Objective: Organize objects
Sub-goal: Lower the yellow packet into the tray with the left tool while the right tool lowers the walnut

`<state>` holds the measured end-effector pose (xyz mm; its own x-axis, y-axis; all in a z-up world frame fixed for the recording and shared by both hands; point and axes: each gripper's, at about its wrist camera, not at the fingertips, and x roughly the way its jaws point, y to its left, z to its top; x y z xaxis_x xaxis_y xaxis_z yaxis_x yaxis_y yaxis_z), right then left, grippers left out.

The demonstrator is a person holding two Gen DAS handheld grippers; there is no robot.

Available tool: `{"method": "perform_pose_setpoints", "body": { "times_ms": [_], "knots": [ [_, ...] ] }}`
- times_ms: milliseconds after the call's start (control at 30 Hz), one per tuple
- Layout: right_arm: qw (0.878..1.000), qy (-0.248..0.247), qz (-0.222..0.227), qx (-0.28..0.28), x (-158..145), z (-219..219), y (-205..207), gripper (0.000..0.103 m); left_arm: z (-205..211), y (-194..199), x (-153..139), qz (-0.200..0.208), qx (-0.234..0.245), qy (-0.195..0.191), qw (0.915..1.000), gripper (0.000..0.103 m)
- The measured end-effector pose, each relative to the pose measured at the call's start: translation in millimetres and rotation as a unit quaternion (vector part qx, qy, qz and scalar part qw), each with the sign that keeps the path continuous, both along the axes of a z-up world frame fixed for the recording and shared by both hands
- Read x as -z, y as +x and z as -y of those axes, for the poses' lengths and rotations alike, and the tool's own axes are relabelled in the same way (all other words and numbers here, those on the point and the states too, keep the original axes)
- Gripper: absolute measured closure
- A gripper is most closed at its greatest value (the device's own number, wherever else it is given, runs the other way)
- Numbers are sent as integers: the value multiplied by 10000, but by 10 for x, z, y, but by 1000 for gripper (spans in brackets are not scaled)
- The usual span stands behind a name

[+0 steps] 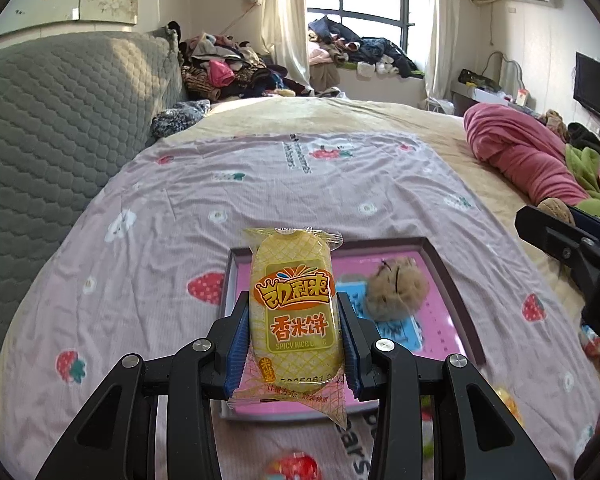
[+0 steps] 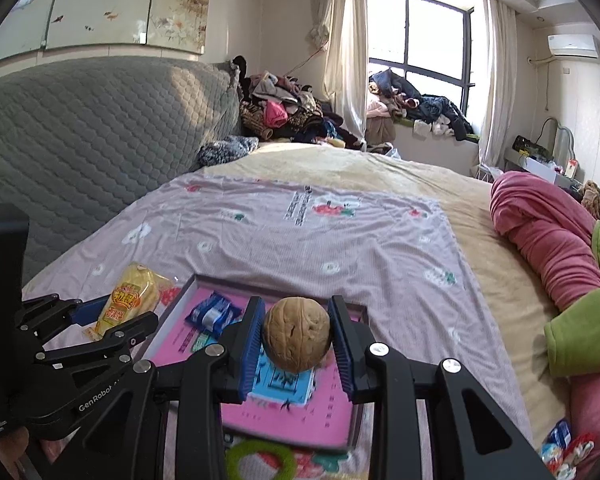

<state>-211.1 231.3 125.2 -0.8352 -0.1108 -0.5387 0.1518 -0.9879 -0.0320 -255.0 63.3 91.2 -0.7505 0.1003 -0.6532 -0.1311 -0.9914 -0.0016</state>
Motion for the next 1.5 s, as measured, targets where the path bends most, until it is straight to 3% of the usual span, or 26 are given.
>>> {"method": "perform_pose_setpoints", "body": {
  "times_ms": [200,367,600,800,1067,1500],
  "knots": [
    [9996,-233,-120,48,89,-39,-164,70,43,-223,81,7,25,21,10000,62],
    [9995,-206,31,225,401,-36,-309,70,93,-354,378,166,61,0,9998,62],
    [9991,-100,230,337,791,-10,-405,70,208,-472,750,406,21,268,9988,62],
    [9990,-86,369,244,1005,-32,-445,70,141,-539,972,609,138,116,9980,62],
    [9973,-156,698,137,1205,-56,-547,70,29,-536,1155,944,349,10,9949,62],
    [9927,96,1197,122,1471,6,-665,70,112,-602,1320,1257,248,-44,9917,62]
  ]
}}
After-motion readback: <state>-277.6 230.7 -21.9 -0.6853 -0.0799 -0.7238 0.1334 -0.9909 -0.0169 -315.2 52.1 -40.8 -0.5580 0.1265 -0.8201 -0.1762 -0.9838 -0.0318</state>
